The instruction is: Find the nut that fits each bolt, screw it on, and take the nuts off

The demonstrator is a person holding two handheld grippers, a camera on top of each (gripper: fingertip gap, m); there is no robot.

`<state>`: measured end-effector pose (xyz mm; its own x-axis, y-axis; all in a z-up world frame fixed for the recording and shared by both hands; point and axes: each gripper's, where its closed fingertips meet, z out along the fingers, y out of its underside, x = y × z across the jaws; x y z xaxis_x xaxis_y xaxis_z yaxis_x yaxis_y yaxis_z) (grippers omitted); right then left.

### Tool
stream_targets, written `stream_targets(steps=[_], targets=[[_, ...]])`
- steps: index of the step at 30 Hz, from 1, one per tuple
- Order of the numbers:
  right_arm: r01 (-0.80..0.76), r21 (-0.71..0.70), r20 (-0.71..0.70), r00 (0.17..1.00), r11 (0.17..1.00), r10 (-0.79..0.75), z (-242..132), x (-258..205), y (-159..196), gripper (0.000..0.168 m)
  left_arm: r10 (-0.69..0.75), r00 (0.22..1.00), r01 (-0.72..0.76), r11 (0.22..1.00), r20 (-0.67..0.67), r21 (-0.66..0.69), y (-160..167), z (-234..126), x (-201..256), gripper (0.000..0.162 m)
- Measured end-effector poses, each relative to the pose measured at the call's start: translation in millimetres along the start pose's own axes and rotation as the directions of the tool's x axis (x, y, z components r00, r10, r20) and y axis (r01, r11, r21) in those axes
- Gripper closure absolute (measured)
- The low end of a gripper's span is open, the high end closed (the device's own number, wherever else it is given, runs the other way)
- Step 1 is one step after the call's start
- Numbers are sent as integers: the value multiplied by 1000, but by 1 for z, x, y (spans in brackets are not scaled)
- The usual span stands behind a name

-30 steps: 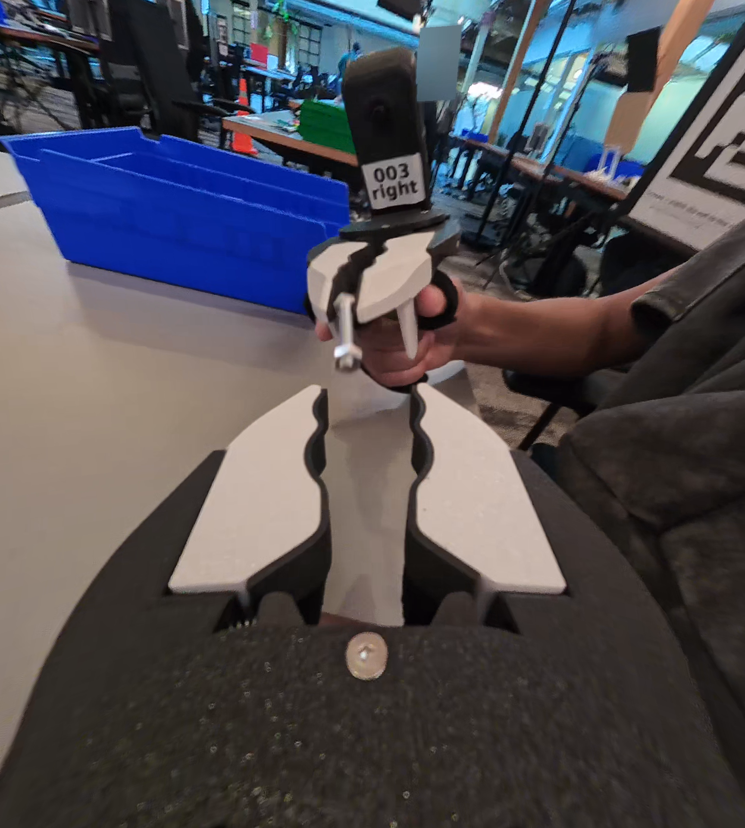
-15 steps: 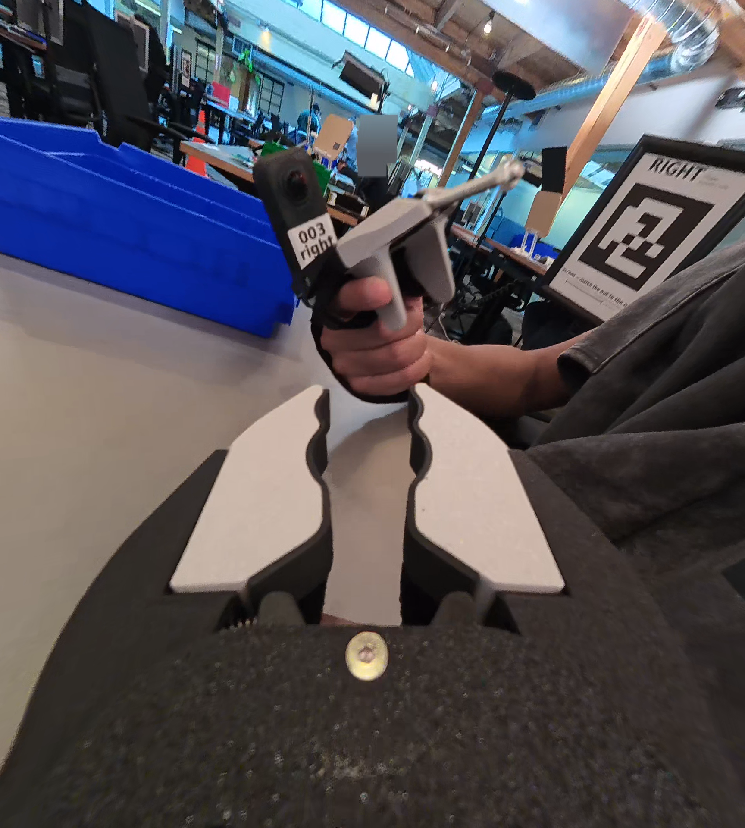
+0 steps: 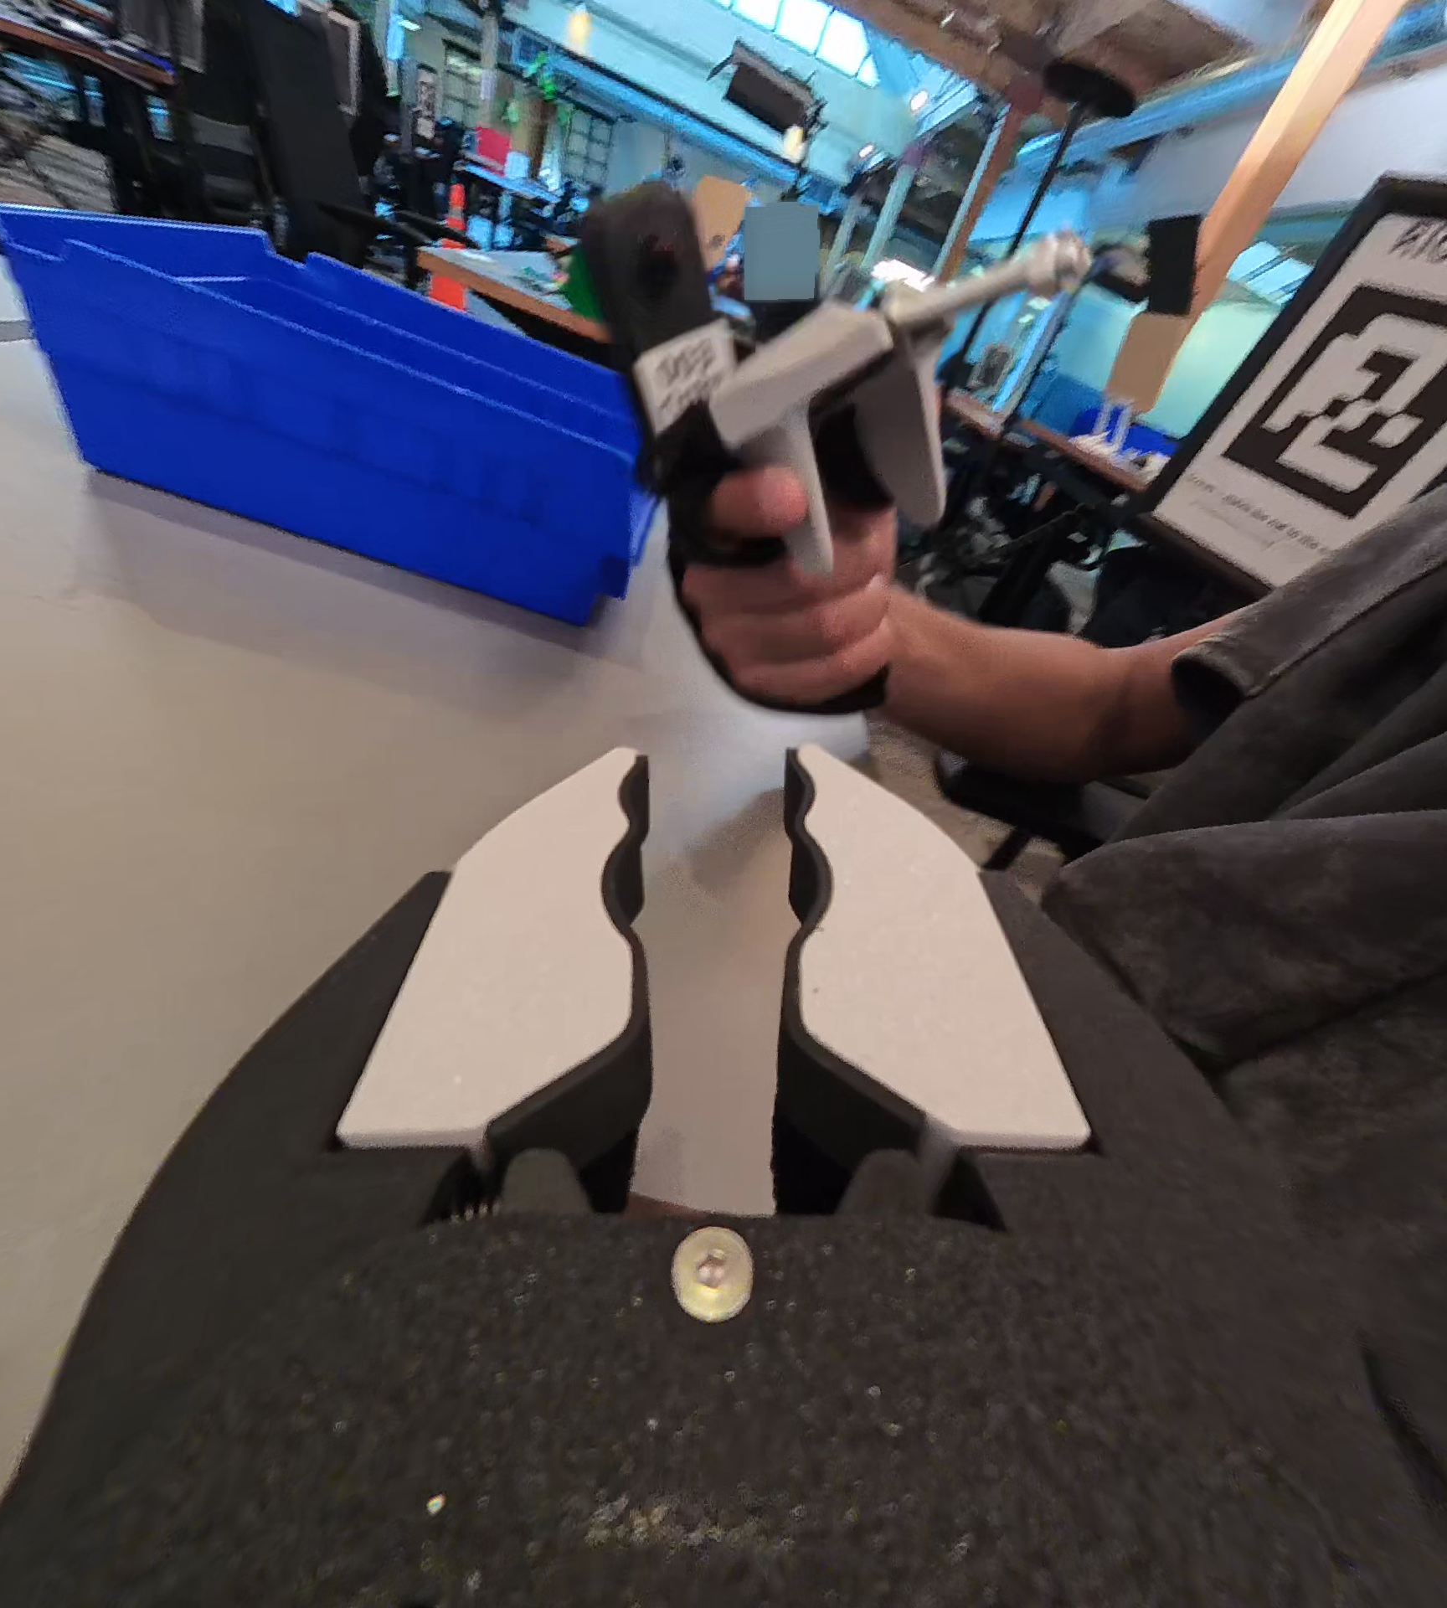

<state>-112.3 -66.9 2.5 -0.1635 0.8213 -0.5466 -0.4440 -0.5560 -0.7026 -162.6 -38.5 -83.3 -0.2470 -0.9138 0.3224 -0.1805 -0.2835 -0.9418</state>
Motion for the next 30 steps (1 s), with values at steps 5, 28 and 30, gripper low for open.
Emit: stream_targets(steps=[5,28,30], targets=[[321,-402,-716,474,857,-513,-100,18,-93,158,32,994,-38,998,100,56,-6,-4,-12,138],[-350,-329,-841,-314,877,-441,-392,180,-159,157,93,989,-95,995,111,15,4,11,-9,139],[-364,-312,-854,-297,877,-427,-393,179,-154,157,88,990,-90,996,110,17,4,10,-10,139]])
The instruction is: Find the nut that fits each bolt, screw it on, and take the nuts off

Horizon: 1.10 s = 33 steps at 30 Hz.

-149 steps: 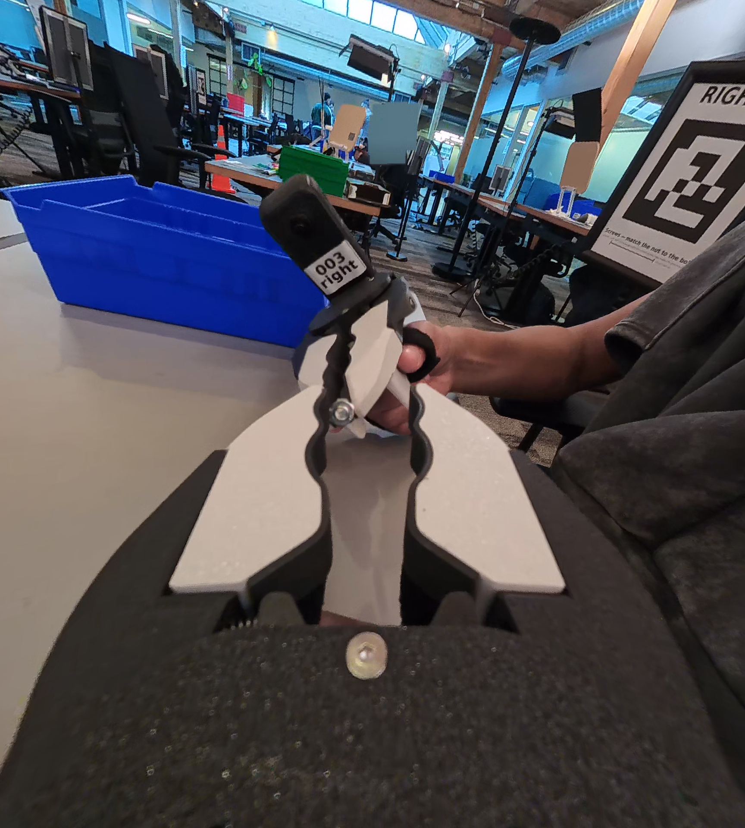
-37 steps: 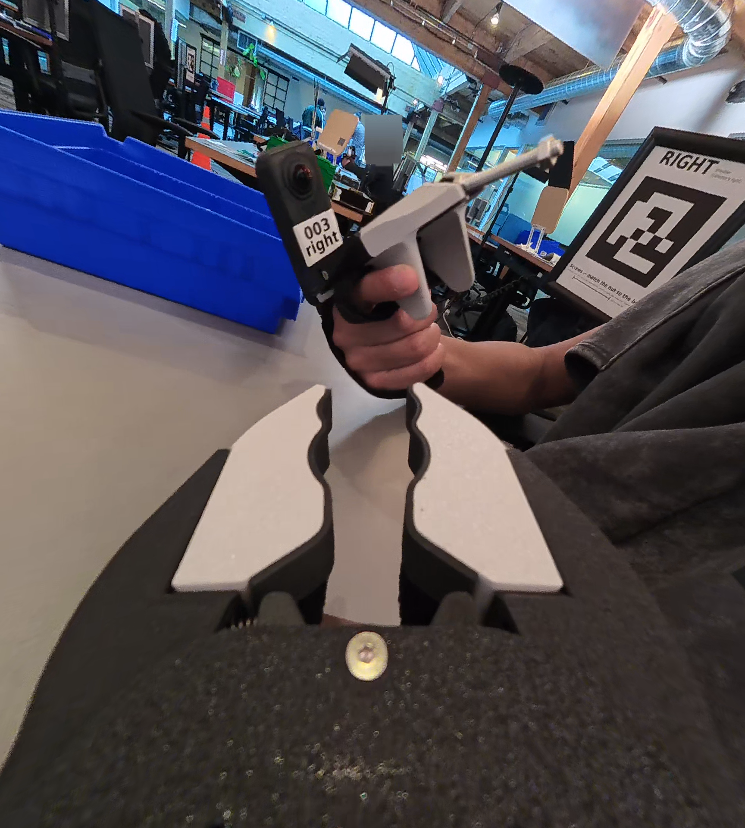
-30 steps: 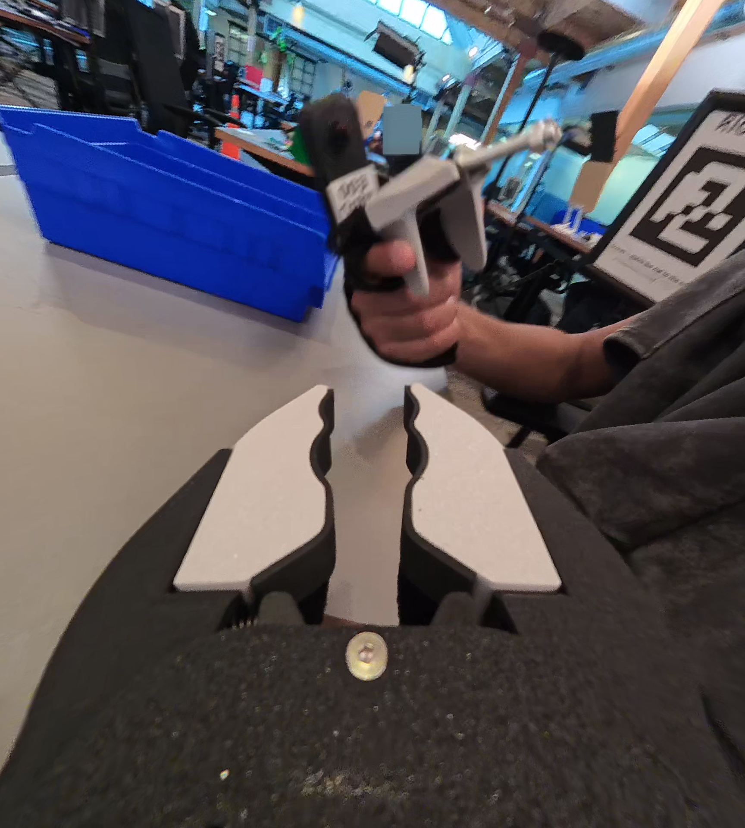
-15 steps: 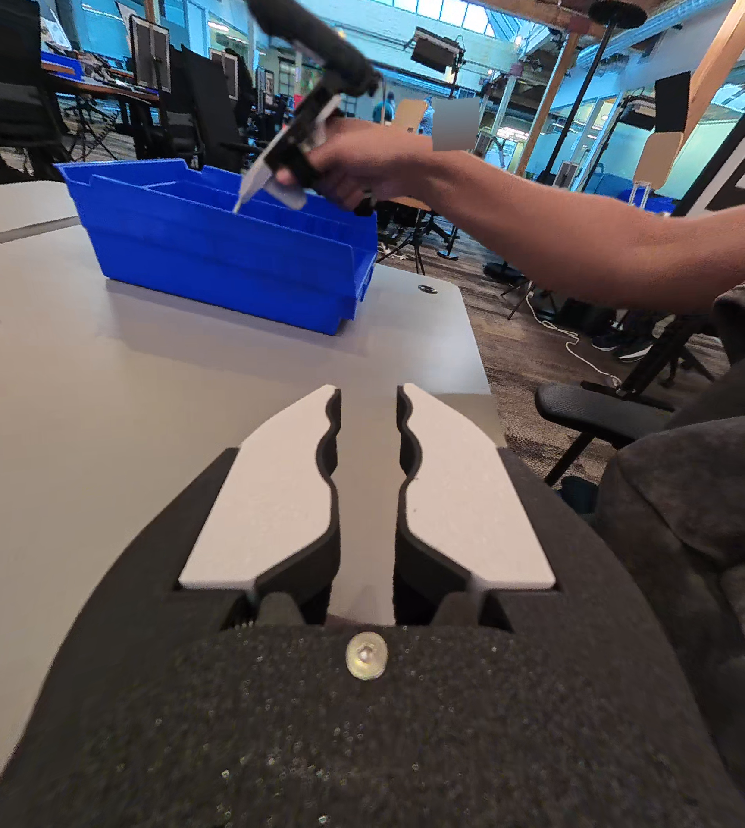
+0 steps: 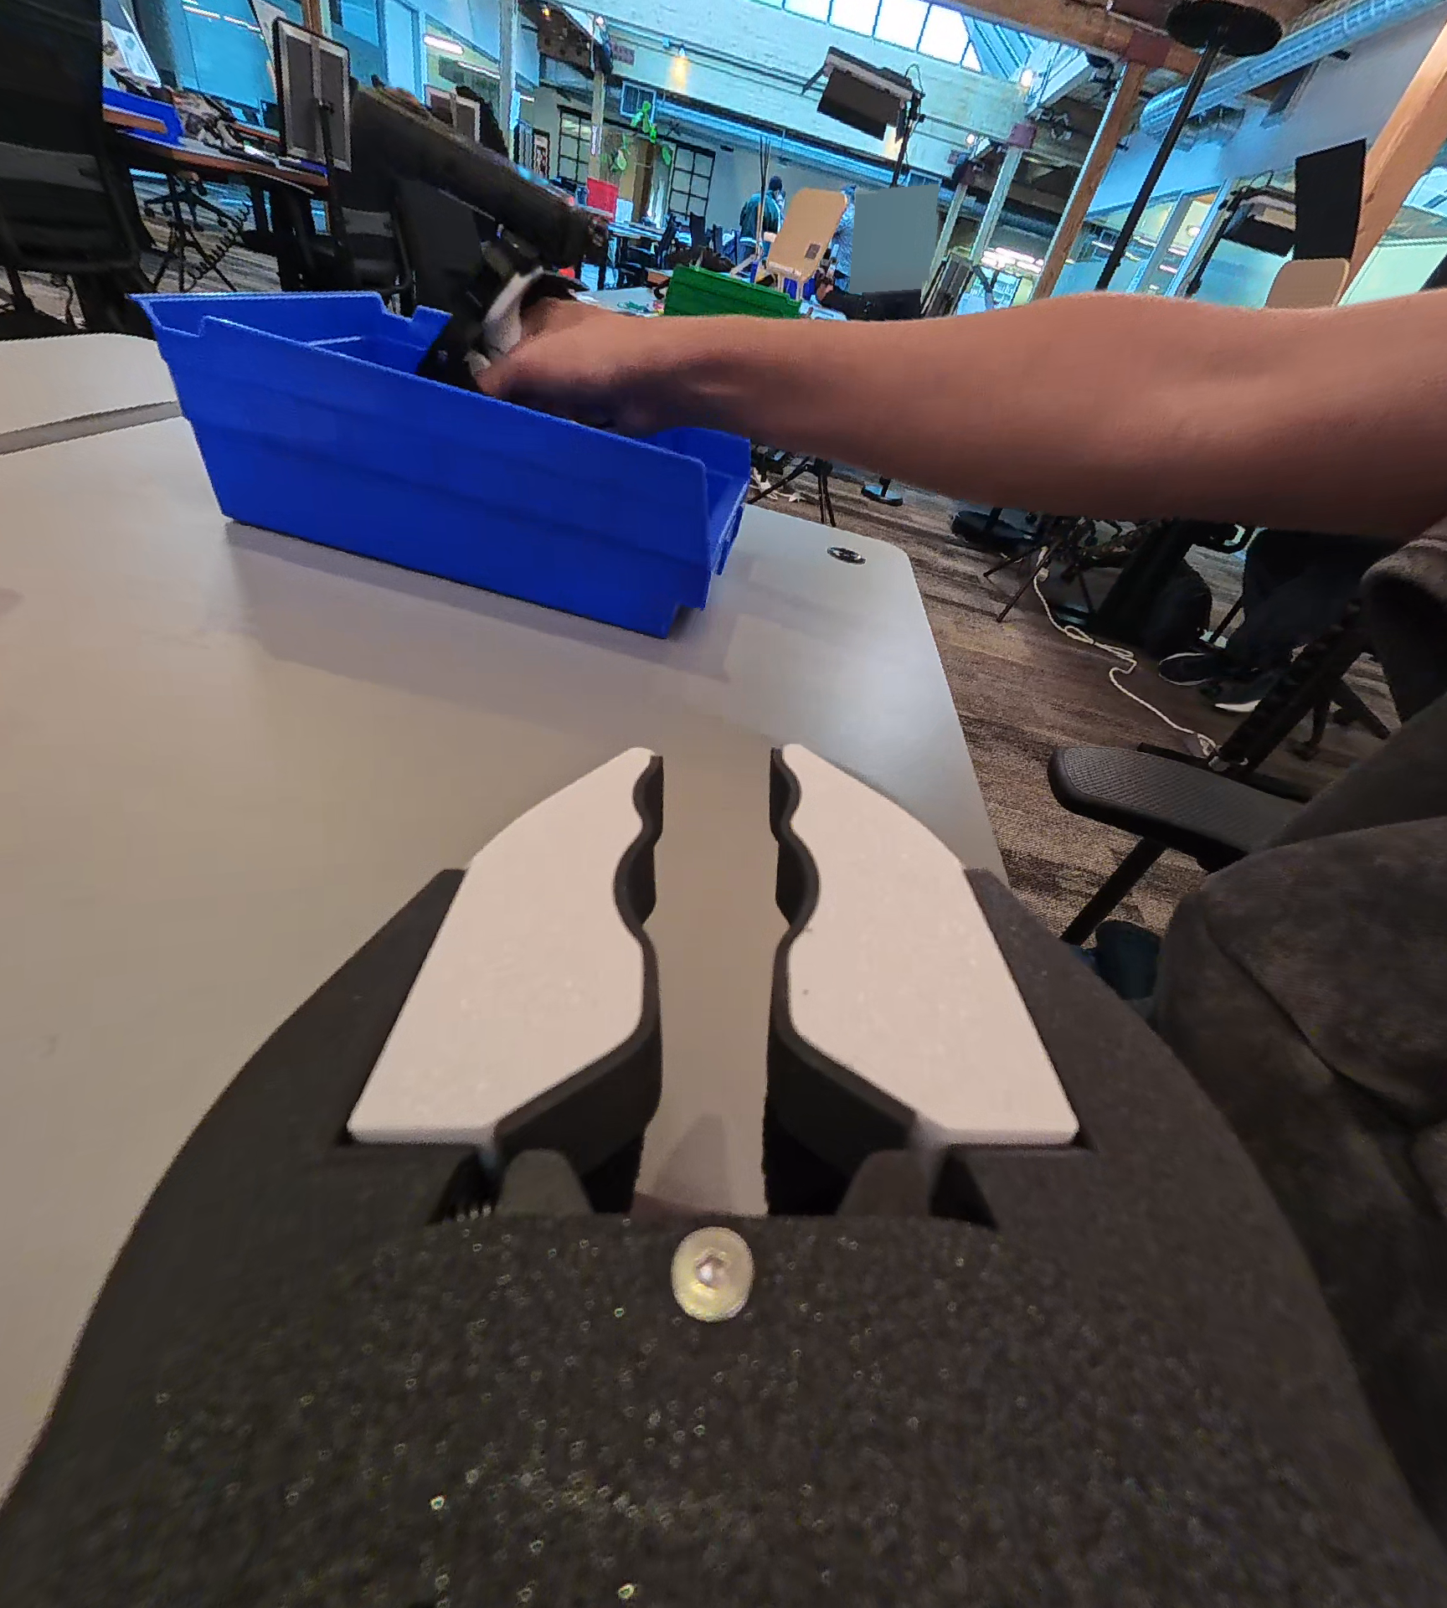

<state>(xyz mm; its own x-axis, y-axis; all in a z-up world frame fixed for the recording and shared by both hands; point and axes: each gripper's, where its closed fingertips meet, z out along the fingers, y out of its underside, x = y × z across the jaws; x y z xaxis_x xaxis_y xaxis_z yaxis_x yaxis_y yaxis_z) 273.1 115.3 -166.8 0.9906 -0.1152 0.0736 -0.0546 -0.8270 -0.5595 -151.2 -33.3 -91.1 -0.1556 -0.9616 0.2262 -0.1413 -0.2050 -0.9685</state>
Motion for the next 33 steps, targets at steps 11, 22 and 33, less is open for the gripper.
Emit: stream_targets(steps=[11,22,33], targets=[[23,-153,48,999,988,-16,4,-11,33,145,-2,1000,1,1000,-18,-22,3,5,3,139],[-226,604,491,861,765,-134,-207,-155,-15,139,-69,997,71,996,31,-54,8,8,-8,136],[-100,729,521,723,677,-454,-171,-330,75,144,-125,980,151,974,154,-168,26,12,-27,116]])
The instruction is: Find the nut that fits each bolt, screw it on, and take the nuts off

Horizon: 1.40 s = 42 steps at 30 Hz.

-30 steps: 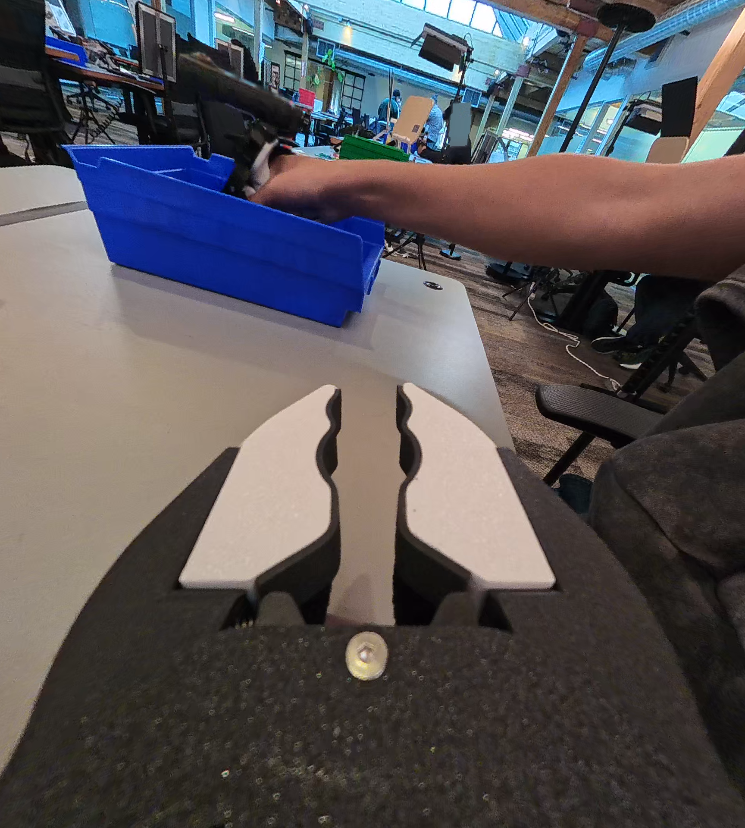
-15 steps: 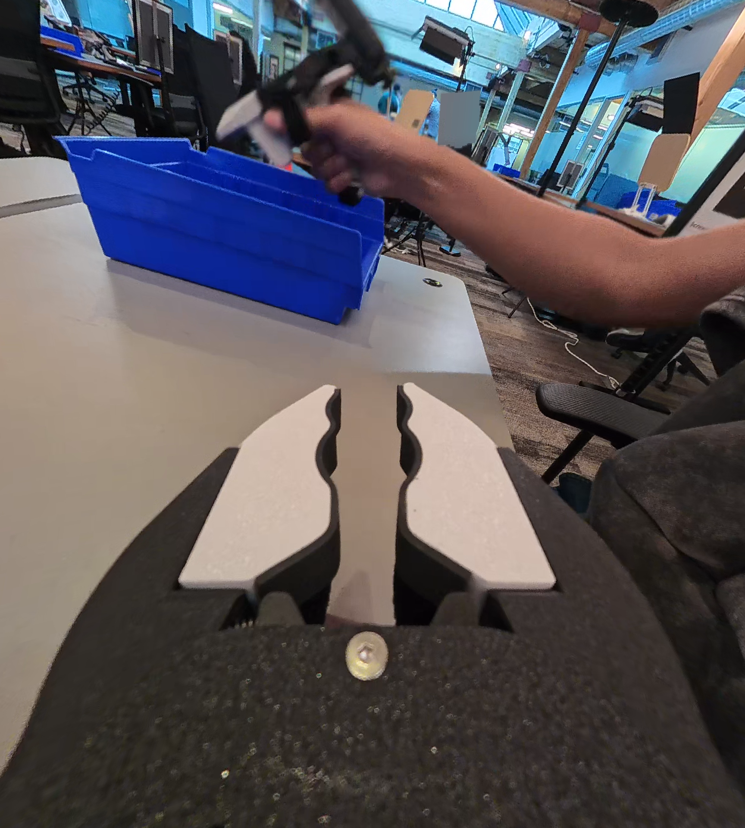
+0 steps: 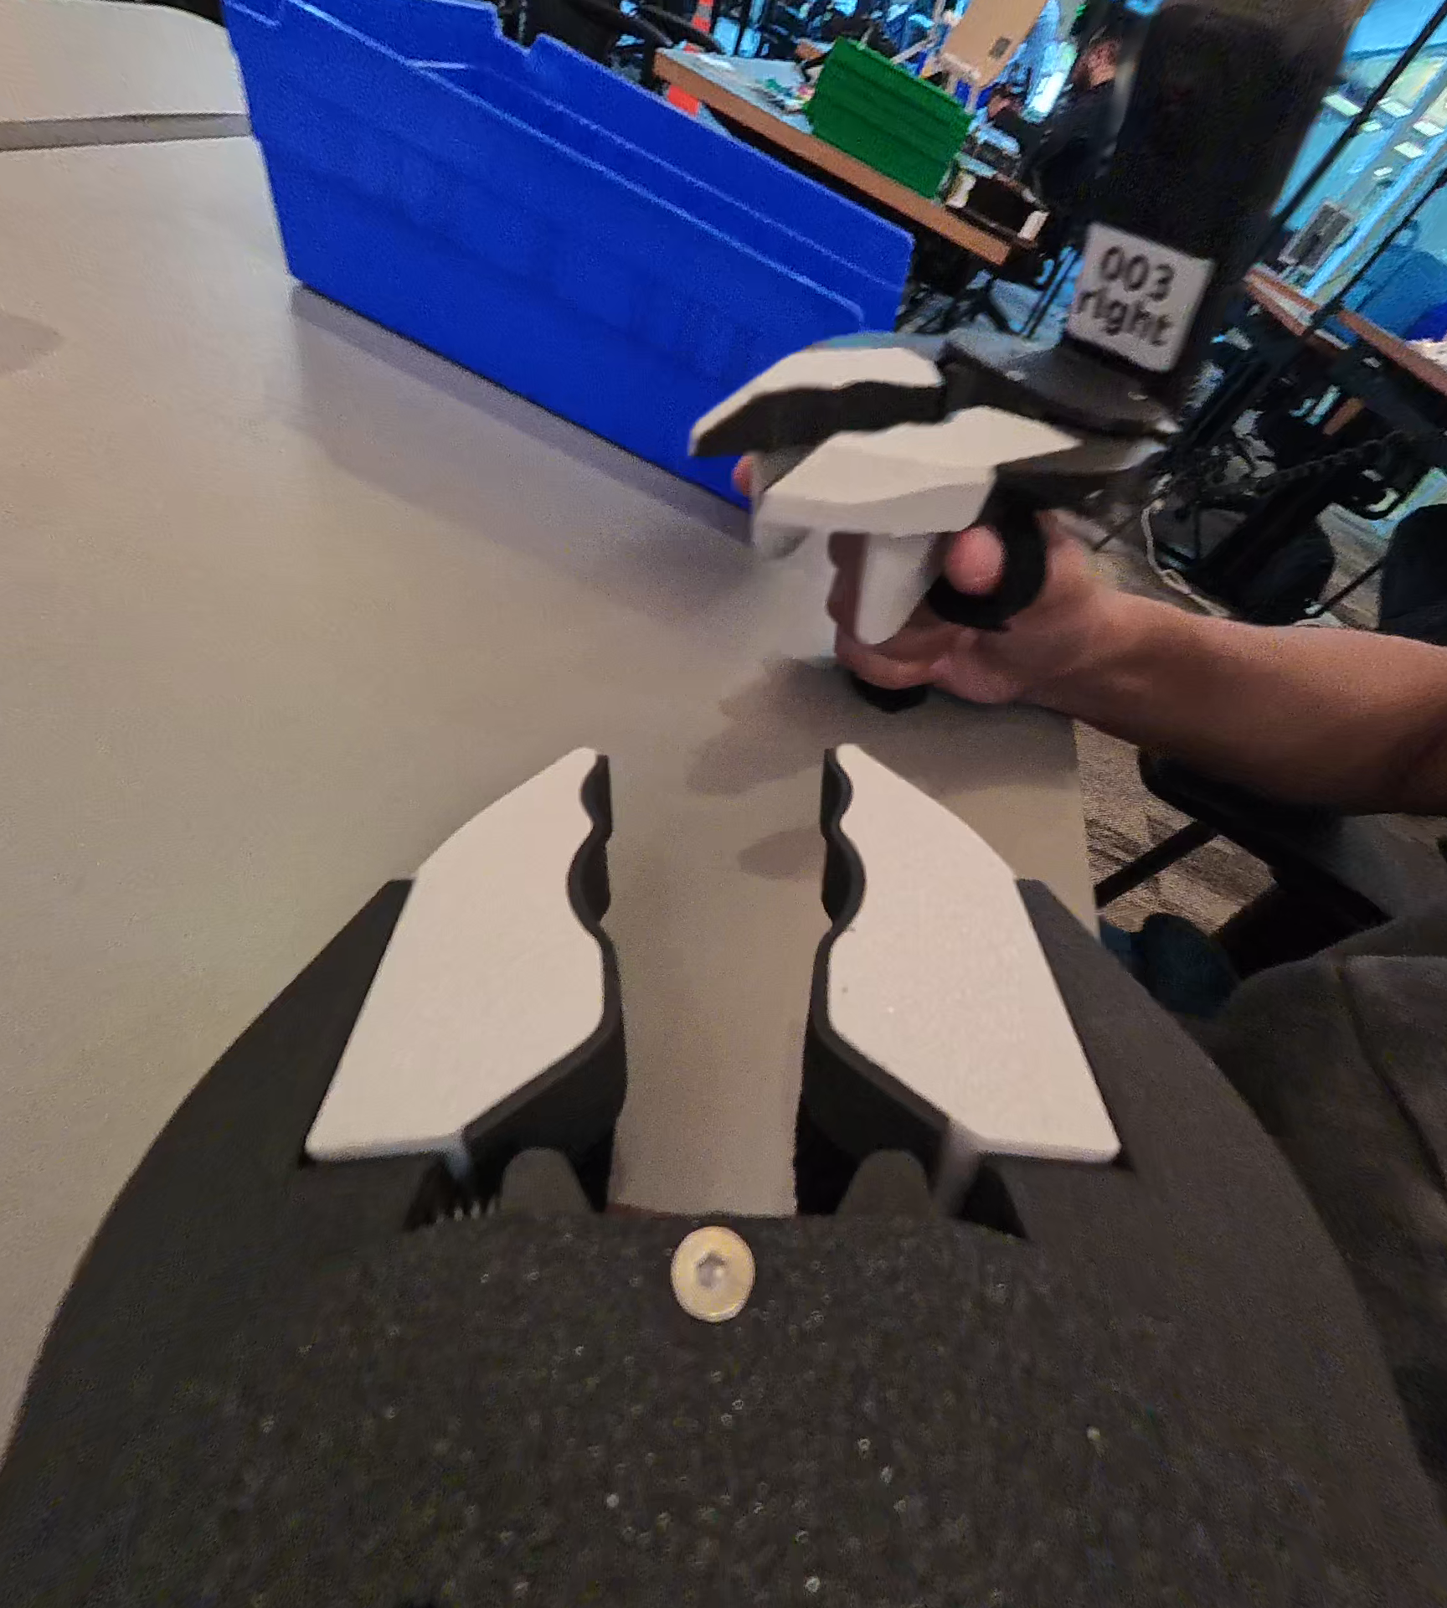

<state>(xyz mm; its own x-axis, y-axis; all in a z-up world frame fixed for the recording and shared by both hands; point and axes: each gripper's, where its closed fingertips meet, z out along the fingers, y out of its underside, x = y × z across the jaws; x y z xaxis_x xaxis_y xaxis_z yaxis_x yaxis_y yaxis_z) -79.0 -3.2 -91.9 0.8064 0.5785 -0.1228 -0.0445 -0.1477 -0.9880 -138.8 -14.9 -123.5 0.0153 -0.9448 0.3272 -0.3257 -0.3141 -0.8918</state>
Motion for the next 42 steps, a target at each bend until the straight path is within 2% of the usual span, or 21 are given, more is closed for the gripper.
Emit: stream_targets(steps=[2,6,8,10,13,15,17,20,22,23,25,30,31,32,37,39,42], targets=[[12,59,-8,1000,998,-12,-3,-1,-7,144,2,1000,-2,1000,13,-15,1,-3,0,116],[23,69,12,1000,997,-23,-3,-5,-6,145,27,999,-27,1000,-35,-8,-18,-18,17,114],[7,69,24,1000,998,-8,-3,-4,-6,145,79,995,-80,997,-57,-22,-33,-36,28,114],[-16,69,32,999,997,14,-3,-3,-6,145,150,988,-150,988,-33,-19,-58,-73,32,114],[-60,80,38,998,995,57,-4,2,-7,145,192,974,-196,980,122,26,-97,-155,9,116],[-89,86,46,995,992,85,-5,4,-7,145,215,918,-200,977,335,-77,-95,-206,-41,119],[-109,83,53,993,991,105,-5,5,-7,146,243,844,-139,960,478,-243,-69,-238,-96,124],[-123,77,63,991,989,118,-3,6,-6,146,275,837,-6,870,473,-493,-6,-237,-155,125],[-126,70,67,990,990,122,-1,6,-6,147,259,867,64,790,426,-609,33,-224,-177,118],[-127,67,67,990,990,123,-1,6,-5,147,248,879,86,759,408,-646,47,-218,-184,117],[-130,71,68,990,989,125,-1,6,-6,147,232,896,86,744,377,-663,59,-204,-192,117],[-151,81,70,987,985,146,-2,9,-7,148,245,913,23,768,327,-640,57,-187,-194,129],[-155,82,71,986,985,149,-2,9,-7,148,251,916,6,769,311,-639,57,-185,-193,138],[-156,83,72,986,984,150,-2,9,-7,148,254,920,-6,770,298,-638,57,-184,-191,153],[-152,83,73,987,985,146,-2,8,-7,148,270,899,9,776,345,-630,53,-198,-193,154],[-148,79,77,987,986,142,-2,7,-6,148,227,892,22,842,391,-539,36,-206,-189,154],[-146,64,88,986,987,140,0,6,-5,148,106,917,4,962,385,-274,-10,-213,-160,154]])
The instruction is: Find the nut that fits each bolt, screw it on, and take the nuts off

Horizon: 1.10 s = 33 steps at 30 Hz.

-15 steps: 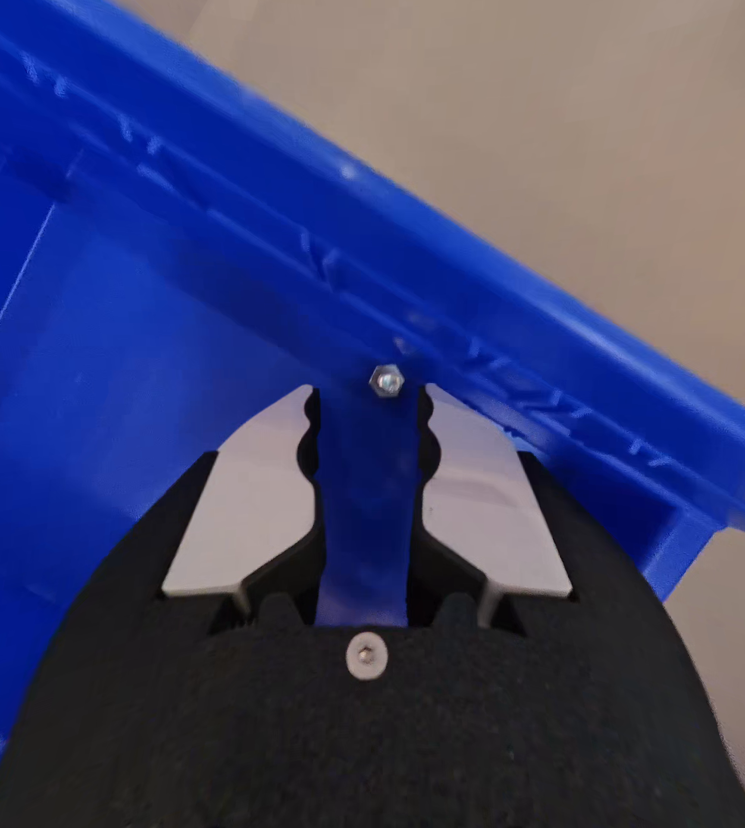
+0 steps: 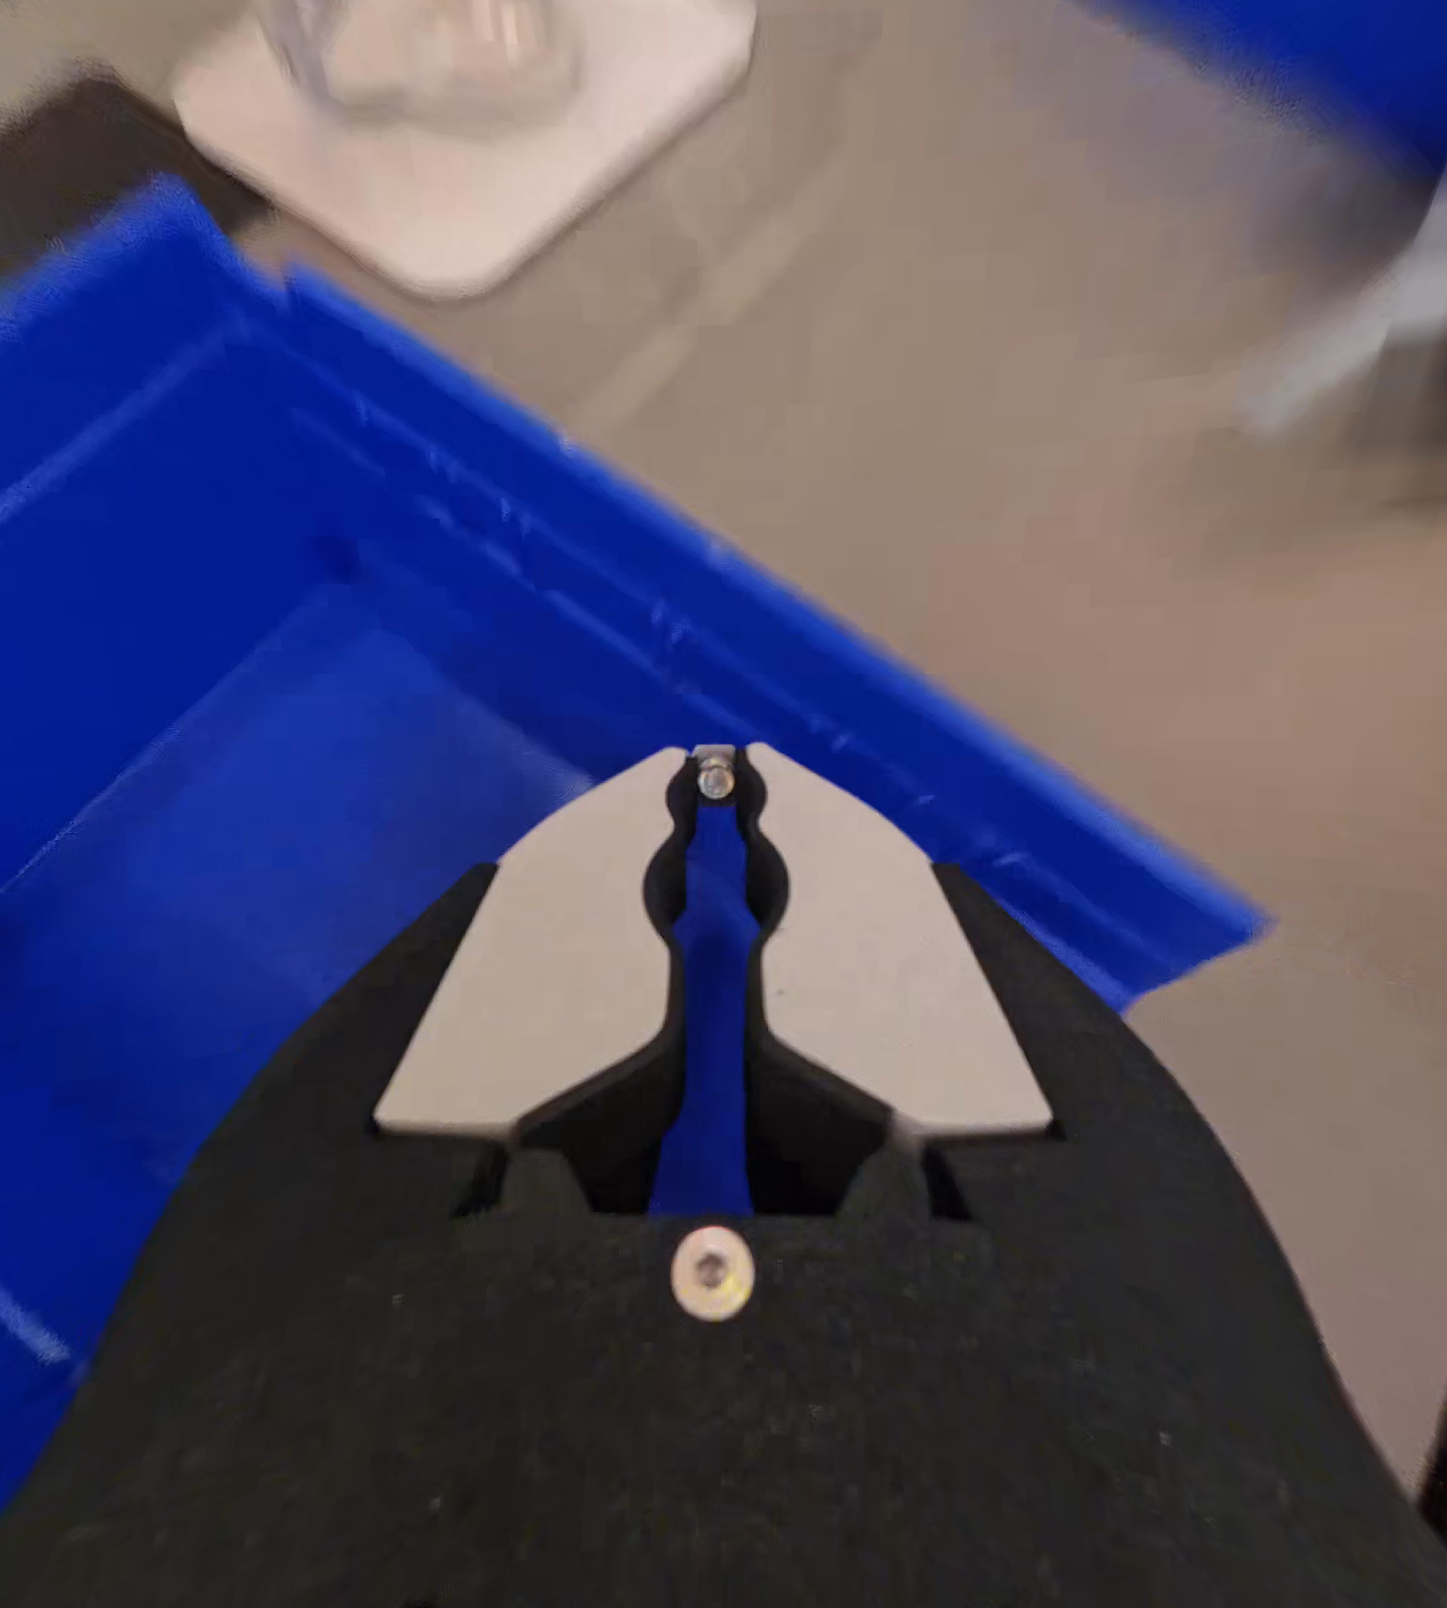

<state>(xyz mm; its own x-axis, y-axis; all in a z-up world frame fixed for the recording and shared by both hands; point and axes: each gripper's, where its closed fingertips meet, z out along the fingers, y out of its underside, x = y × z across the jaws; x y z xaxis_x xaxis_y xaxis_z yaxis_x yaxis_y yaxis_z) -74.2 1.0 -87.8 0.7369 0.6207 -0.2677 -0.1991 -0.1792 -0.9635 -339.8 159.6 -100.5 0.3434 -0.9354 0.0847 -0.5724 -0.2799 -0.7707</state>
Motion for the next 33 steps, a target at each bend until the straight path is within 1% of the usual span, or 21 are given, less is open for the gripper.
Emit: stream_targets(steps=[1,2,3,4,5,6,7,8,9,10,11,12,13,14,15,16,19,23,26,29,33], targets=[[-1,-7,9,1000,1000,1,1,-1,1,148,-29,998,35,992,-56,120,-18,-12,14,154],[-4,-12,20,1000,1000,4,2,-2,1,148,-43,989,77,966,-139,247,-38,-26,34,154],[-12,-11,35,999,1000,12,5,-4,1,148,-38,973,125,917,-230,379,-59,-41,56,154],[-26,-9,64,998,1000,26,8,-8,1,147,-21,948,185,848,-316,496,-77,-55,77,155],[-47,-14,114,992,999,48,12,-15,1,146,-1,916,257,769,-400,586,-93,-67,98,155],[-87,-30,188,978,996,91,18,-26,2,145,17,880,335,686,-475,646,-105,-75,116,155],[-149,-51,285,945,988,157,23,-42,2,143,27,844,409,615,-536,674,-113,-76,132,155],[-230,-70,400,885,971,238,25,-59,-1,142,28,807,468,578,-589,668,-117,-70,148,155],[-315,-90,498,808,945,316,25,-73,-5,141,23,778,509,563,-628,651,-119,-60,164,155],[-382,-106,554,744,918,374,26,-81,-8,139,27,754,531,563,-656,633,-120,-47,180,155],[-425,-125,587,697,897,412,25,-87,-10,135,25,751,527,579,-659,622,-118,-31,195,155],[-438,-135,618,664,889,421,21,-91,-13,134,22,766,506,596,-642,624,-116,-14,207,155],[-438,-122,626,663,891,412,18,-91,-15,136,31,779,480,614,-627,627,-113,1,217,155],[-437,-96,610,684,894,400,17,-88,-16,138,37,783,465,628,-621,624,-111,14,226,154],[-433,-85,588,705,898,396,17,-84,-15,141,44,774,469,630,-632,619,-112,23,233,154],[-433,-95,581,707,896,403,16,-82,-13,140,60,758,474,634,-650,611,-113,30,240,154],[-497,-112,595,660,861,458,13,-75,-16,140,96,791,403,662,-605,632,-115,53,250,155],[-550,-141,619,600,823,507,8,-72,-18,141,141,821,323,684,-553,654,-114,65,259,155],[-545,-151,616,601,825,510,8,-72,-17,141,164,837,272,703,-522,657,-110,71,260,154],[-543,-173,627,582,821,517,9,-76,-15,142,153,844,268,709,-513,653,-107,77,258,154],[-528,-177,622,594,830,511,11,-77,-13,143,151,843,263,722,-517,640,-103,83,257,154]])
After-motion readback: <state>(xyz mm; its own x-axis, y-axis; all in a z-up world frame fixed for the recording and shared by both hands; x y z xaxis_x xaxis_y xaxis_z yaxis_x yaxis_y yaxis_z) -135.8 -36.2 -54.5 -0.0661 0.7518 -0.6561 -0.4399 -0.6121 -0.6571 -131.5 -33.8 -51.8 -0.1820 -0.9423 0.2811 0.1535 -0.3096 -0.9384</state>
